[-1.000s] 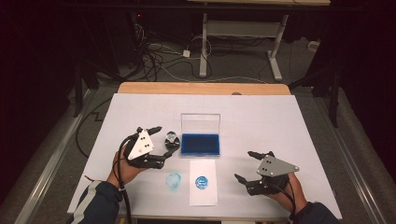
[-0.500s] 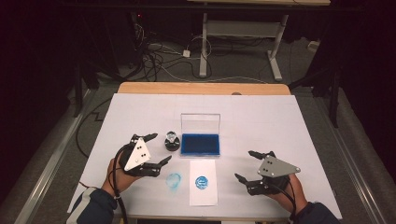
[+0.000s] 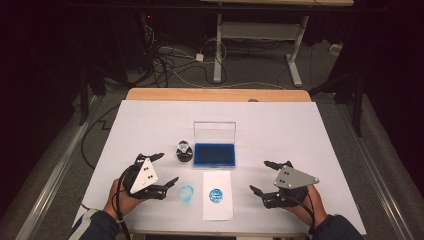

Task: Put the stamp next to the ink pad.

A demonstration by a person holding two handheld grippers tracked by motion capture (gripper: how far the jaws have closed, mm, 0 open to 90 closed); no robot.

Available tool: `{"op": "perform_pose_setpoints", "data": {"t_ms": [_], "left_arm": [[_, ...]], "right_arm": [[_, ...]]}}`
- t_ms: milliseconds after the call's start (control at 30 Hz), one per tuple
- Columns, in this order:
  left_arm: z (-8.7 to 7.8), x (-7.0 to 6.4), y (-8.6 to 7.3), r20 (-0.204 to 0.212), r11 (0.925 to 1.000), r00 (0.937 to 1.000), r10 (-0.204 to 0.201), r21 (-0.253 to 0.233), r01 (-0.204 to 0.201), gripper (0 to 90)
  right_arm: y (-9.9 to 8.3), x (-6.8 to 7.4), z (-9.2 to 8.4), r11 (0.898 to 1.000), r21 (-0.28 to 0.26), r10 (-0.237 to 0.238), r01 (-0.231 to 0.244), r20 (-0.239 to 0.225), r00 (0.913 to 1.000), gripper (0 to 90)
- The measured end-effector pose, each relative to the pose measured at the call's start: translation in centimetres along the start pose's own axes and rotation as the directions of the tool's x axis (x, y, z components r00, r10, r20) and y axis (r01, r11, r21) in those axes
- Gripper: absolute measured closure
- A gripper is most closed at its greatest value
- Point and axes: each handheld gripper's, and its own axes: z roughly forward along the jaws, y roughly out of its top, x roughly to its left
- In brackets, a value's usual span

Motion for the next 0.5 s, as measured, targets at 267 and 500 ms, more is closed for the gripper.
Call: {"op": "perform_pose_setpoints", "data": {"t_ms": [267, 500], "left_arm": [[-0.4, -0.3, -1.2, 0.005, 0.9997, 0.9998, -0.017, 0.015, 0.017, 16.2], [-0.7, -0.5, -2.3, 0.008, 0.9991, 0.9996, -0.025, 0.036, 0.025, 16.2]], "right_arm": [[0.0, 0.1, 0.2, 1.0, 0.006, -0.01, 0.01, -0.002, 1.0, 16.8], [0.0, 0.1, 0.1, 1.0, 0.008, -0.009, 0.009, 0.007, 0.9999, 16.8]]}}
